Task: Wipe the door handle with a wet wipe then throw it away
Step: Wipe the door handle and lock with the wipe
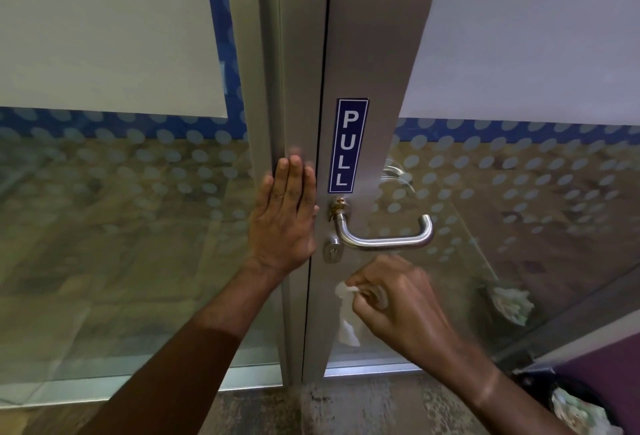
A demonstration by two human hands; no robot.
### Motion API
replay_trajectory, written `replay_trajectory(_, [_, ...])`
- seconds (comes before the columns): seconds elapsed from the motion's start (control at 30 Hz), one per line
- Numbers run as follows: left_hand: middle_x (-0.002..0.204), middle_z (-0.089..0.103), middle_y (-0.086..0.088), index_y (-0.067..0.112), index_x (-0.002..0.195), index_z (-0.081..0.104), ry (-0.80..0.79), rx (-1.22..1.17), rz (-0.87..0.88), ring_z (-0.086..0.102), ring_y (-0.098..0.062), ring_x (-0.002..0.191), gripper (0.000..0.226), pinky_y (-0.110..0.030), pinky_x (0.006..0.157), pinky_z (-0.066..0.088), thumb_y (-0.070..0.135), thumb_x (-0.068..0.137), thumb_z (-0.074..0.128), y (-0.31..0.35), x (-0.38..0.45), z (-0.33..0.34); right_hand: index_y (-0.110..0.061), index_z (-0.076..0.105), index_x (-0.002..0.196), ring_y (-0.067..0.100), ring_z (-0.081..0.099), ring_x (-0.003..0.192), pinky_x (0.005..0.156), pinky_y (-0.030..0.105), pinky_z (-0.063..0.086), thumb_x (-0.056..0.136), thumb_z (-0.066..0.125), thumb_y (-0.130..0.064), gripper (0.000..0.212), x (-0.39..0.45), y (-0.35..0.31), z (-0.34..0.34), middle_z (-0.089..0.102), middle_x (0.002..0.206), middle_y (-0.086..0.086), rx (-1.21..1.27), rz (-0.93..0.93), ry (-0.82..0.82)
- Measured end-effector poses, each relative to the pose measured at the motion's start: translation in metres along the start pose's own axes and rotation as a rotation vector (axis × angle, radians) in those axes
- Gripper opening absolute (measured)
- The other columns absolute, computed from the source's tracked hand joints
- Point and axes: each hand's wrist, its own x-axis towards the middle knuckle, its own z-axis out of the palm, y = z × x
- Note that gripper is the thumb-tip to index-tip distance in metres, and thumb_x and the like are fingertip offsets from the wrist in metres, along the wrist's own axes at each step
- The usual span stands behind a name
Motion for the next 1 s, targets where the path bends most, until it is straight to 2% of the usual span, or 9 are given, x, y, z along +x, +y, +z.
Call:
replay_trajectory(0.1, [0.162, -0.024, -0.011, 0.006, 0.154, -0.011, -0.016, -0.006, 0.0, -0.016, -0.024, 0.151, 0.067, -0.038, 0.124, -0.01, 0.024, 0.101, 0.026, 0.0, 0.001, -0.001, -0.019, 0.073, 0.091, 0.009, 0.054, 0.065, 0.055, 0.022, 0.041, 0.074, 0.063, -0.014, 0.02, 0.006, -0.009, 0.007, 0.057, 0.082, -0.005, -0.005, -0.028, -0.024])
replay_trajectory(0.27, [0.16, -0.028, -0.011, 0.006, 0.153, -0.015, -0.032, -0.006, 0.002, -0.021, -0.023, 0.15, 0.072, -0.037, 0.123, -0.012, 0.024, 0.099, 0.029, 0.0, 0.002, -0.004, -0.009, 0.071, 0.095, 0.023, 0.064, 0.075, 0.063, 0.036, 0.051, 0.075, 0.066, 0.005, 0.025, 0.024, -0.016, 0.002, 0.067, 0.089, 0.004, 0.003, -0.083, 0.044])
replay_trajectory(0.37, [0.159, -0.031, -0.011, 0.006, 0.152, -0.019, -0.052, -0.008, -0.001, -0.023, -0.022, 0.149, 0.075, -0.037, 0.123, -0.013, 0.024, 0.098, 0.031, 0.0, 0.002, -0.007, -0.008, 0.076, 0.086, 0.014, 0.064, 0.077, 0.07, 0.018, 0.049, 0.073, 0.073, 0.004, 0.018, 0.036, -0.016, -0.009, 0.068, 0.087, 0.004, 0.006, -0.119, 0.095])
replay_trajectory(0.4, [0.159, -0.031, -0.011, 0.006, 0.152, -0.019, -0.05, -0.006, -0.001, -0.023, -0.022, 0.149, 0.075, -0.037, 0.123, -0.012, 0.024, 0.098, 0.031, 0.0, 0.002, -0.007, -0.01, 0.077, 0.086, 0.009, 0.061, 0.08, 0.073, 0.009, 0.045, 0.074, 0.073, -0.001, 0.016, 0.04, -0.016, -0.012, 0.067, 0.09, 0.003, 0.001, -0.12, 0.112])
replay_trajectory(0.47, [0.159, -0.031, -0.01, 0.006, 0.152, -0.018, -0.04, -0.008, 0.0, -0.022, -0.022, 0.149, 0.072, -0.037, 0.123, -0.011, 0.024, 0.099, 0.029, 0.001, 0.002, -0.008, -0.012, 0.077, 0.086, 0.005, 0.055, 0.084, 0.078, 0.002, 0.039, 0.076, 0.068, -0.009, 0.013, 0.047, -0.014, -0.016, 0.06, 0.095, 0.002, -0.033, -0.122, 0.121])
replay_trajectory(0.6, [0.159, -0.031, -0.01, 0.006, 0.152, -0.018, -0.043, -0.003, -0.002, -0.022, -0.022, 0.149, 0.069, -0.037, 0.123, -0.012, 0.026, 0.101, 0.025, 0.0, 0.002, -0.007, -0.007, 0.074, 0.09, 0.016, 0.059, 0.082, 0.069, 0.023, 0.053, 0.083, 0.068, -0.01, 0.009, 0.062, -0.007, -0.012, 0.056, 0.101, 0.005, -0.219, -0.177, 0.067])
replay_trajectory(0.77, [0.159, -0.03, -0.011, 0.005, 0.152, -0.017, -0.04, -0.008, 0.003, -0.022, -0.023, 0.149, 0.067, -0.037, 0.123, -0.011, 0.031, 0.103, 0.022, -0.001, 0.002, -0.007, -0.001, 0.074, 0.09, 0.027, 0.062, 0.087, 0.071, 0.04, 0.058, 0.088, 0.068, -0.008, 0.01, 0.079, -0.004, 0.009, 0.065, 0.093, 0.01, -0.372, -0.241, 0.098])
replay_trajectory(0.9, [0.159, -0.03, -0.012, 0.006, 0.152, -0.017, -0.038, -0.01, -0.003, -0.022, -0.023, 0.149, 0.077, -0.037, 0.123, -0.011, 0.029, 0.099, 0.033, -0.001, 0.001, -0.006, 0.001, 0.071, 0.096, 0.028, 0.054, 0.091, 0.075, 0.04, 0.049, 0.093, 0.051, -0.014, 0.025, 0.079, -0.003, 0.024, 0.064, 0.096, 0.012, -0.505, -0.297, 0.121])
replay_trajectory(1.0, [0.159, -0.03, -0.012, 0.006, 0.152, -0.017, -0.039, 0.002, -0.005, -0.022, -0.023, 0.149, 0.079, -0.037, 0.123, -0.012, 0.029, 0.099, 0.036, -0.003, 0.0, -0.003, -0.001, 0.068, 0.098, 0.027, 0.05, 0.094, 0.075, 0.037, 0.047, 0.092, 0.052, -0.023, 0.028, 0.074, -0.001, 0.028, 0.061, 0.101, 0.012, -0.509, -0.284, 0.128])
